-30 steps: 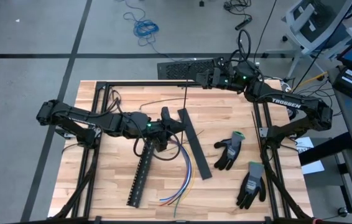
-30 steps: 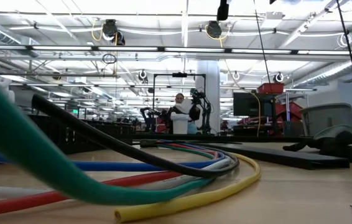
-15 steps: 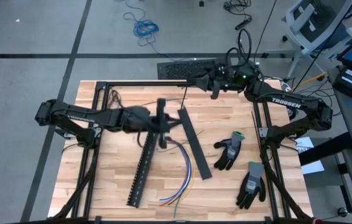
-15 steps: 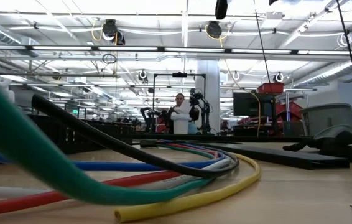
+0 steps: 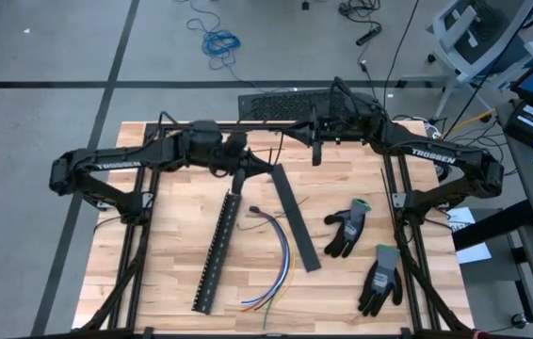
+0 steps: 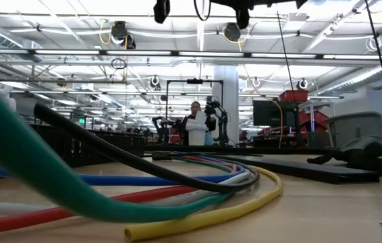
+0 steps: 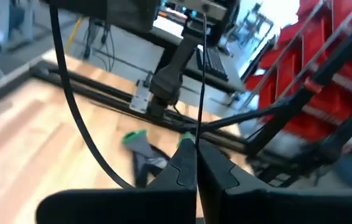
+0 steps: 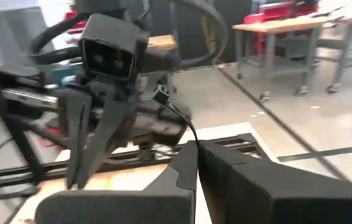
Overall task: Ziptie cables
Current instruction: Wrap the black zip tie on the cables
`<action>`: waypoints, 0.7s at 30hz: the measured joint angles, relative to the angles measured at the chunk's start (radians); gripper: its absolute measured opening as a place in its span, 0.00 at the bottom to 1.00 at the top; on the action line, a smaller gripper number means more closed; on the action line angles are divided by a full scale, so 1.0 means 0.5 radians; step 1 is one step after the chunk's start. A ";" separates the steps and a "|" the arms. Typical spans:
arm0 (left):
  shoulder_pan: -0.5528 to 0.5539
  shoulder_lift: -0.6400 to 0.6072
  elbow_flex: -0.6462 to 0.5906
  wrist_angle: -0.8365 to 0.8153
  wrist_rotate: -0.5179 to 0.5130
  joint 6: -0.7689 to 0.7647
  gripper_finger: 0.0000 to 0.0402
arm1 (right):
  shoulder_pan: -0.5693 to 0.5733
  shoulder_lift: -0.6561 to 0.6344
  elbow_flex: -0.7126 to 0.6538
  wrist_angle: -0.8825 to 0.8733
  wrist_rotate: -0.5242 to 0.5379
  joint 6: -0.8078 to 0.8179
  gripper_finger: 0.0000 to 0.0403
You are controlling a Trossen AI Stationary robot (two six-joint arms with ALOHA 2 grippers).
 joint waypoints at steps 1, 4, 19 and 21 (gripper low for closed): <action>0.005 0.006 0.000 -0.004 0.004 -0.063 0.00 | 0.016 0.000 0.000 0.006 0.050 -0.007 0.00; 0.005 0.037 0.000 0.006 0.011 -0.186 0.00 | 0.095 0.000 0.000 0.007 0.227 -0.048 0.00; 0.011 0.072 0.000 0.175 0.039 -0.433 0.00 | 0.306 0.023 0.000 -0.063 0.571 -0.301 0.00; 0.011 0.072 0.000 0.170 0.051 -0.433 0.00 | 0.306 0.023 0.000 -0.059 0.572 -0.308 0.00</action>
